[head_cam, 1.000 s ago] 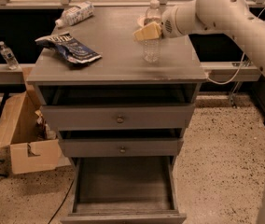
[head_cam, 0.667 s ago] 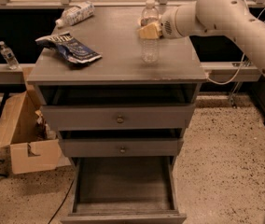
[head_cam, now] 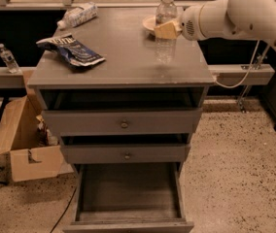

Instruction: Place water bottle into bottom drawer

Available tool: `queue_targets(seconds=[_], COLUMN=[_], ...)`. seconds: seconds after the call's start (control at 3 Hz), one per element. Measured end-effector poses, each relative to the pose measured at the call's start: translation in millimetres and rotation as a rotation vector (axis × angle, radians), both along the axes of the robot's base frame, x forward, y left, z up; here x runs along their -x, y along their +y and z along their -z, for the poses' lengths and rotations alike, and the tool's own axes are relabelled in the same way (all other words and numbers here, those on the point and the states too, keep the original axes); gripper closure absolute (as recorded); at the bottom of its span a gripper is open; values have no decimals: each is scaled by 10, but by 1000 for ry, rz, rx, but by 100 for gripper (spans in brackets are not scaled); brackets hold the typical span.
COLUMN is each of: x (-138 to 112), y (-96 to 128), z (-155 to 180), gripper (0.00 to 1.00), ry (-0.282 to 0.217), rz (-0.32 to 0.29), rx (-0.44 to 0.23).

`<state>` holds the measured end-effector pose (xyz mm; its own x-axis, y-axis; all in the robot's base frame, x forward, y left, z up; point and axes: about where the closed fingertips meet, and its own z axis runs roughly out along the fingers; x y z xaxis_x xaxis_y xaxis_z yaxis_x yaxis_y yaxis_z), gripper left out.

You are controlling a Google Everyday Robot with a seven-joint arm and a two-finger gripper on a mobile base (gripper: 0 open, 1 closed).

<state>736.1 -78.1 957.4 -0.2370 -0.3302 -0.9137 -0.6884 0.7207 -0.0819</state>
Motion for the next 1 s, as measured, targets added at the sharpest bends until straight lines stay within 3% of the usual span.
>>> queue_targets(seconds=[0.33,0.67,1.0], x=[405,894,974], y=[-156,-238,-230], z=[-228,-234,-169], gripper=[100,100,100], ry=[-47,-51,-42], rz=[-87,-218,-256], rx=[64,156,182])
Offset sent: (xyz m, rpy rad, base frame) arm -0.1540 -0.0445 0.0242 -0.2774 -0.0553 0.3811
